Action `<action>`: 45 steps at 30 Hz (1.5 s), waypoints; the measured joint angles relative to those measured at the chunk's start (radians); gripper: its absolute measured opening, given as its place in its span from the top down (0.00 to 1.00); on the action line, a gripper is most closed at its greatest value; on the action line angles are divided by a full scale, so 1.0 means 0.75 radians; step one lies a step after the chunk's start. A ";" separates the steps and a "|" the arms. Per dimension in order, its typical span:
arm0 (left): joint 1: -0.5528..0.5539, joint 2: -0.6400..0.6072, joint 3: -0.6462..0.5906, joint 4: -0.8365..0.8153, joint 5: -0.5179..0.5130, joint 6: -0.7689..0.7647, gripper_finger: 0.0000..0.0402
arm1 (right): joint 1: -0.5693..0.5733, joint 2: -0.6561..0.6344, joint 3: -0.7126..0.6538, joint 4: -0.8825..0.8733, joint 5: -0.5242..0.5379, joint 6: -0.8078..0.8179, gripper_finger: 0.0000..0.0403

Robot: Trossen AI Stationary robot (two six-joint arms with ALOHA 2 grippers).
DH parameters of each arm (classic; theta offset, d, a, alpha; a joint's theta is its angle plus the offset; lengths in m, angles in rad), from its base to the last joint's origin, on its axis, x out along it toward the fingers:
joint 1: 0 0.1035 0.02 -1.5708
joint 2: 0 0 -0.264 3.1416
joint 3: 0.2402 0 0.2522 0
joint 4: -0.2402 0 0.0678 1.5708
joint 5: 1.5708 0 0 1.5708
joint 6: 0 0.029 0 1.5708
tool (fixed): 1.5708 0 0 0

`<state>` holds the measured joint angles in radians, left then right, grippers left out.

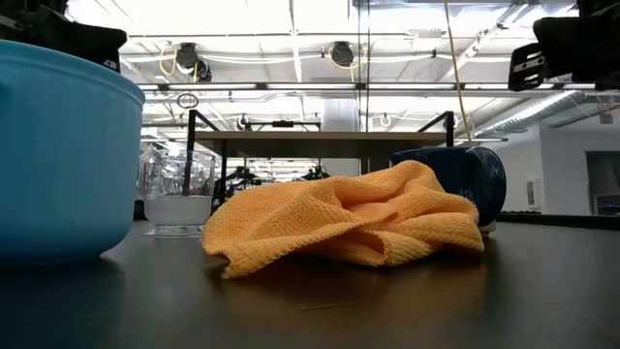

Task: Stack small to large cups/mugs on shelf
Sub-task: Put the transparent mug on the shelf

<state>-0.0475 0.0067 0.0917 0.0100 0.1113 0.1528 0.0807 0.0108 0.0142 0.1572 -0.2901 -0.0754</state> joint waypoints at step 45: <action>0.004 0.610 0.391 0.072 -0.391 -0.141 1.00 | -0.001 0.004 0.000 -0.087 0.227 0.086 1.00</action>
<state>-0.0444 0.4642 0.3851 0.0641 -0.1822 0.0471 0.0799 0.0135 0.0143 0.0921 -0.1196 -0.0112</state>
